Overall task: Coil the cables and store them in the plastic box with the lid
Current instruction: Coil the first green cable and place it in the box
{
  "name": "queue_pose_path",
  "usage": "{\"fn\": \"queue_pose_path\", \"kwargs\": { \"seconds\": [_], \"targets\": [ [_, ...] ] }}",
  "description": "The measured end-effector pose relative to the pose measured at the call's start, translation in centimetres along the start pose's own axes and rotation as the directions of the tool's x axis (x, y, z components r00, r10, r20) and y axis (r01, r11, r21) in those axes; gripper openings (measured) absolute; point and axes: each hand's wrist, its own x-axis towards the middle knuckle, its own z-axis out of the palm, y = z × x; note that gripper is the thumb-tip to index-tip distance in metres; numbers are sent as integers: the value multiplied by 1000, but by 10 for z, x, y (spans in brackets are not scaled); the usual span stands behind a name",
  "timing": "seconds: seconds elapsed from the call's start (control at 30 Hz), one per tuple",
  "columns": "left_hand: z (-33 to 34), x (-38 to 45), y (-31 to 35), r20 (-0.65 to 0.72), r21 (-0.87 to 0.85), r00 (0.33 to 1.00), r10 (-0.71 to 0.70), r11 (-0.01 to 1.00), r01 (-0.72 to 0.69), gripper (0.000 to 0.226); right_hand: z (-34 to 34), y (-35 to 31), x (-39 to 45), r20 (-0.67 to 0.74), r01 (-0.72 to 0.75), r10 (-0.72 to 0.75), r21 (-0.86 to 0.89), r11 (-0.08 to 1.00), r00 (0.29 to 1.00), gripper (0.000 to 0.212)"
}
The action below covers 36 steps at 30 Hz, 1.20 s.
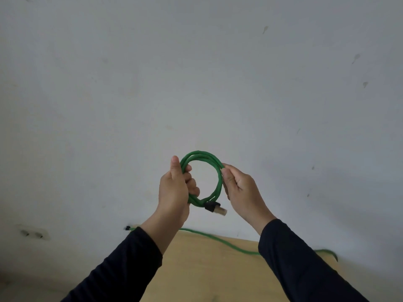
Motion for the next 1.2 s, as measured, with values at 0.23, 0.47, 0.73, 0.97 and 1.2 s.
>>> {"fn": "queue_pose_path", "kwargs": {
  "seconds": [0.23, 0.47, 0.73, 0.97, 1.2],
  "targets": [
    [-6, 21, 23, -111, -267, 993, 28, 962, -57, 37, 24, 6, -36, 169, 175, -123, -341, 924, 978, 37],
    [-28, 42, 7, -207, 2, 963, 175, 984, -178, 33, 29, -20, -56, 334, 343, -254, -241, 908, 908, 34],
    [-31, 31, -19, 9, 255, 946, 323, 914, -315, 33, 17, -29, -52, 410, 335, -289, -43, 941, 865, 32],
    [-33, 26, -24, 199, 301, 902, 384, 852, -429, 32, 19, -31, -44, 100, 116, -125, 93, 989, 987, 20],
    [-33, 24, -29, 267, 336, 869, 417, 805, -489, 32, 16, -37, -31, -4, -214, 225, 287, 934, 974, 20]
  ]
}}
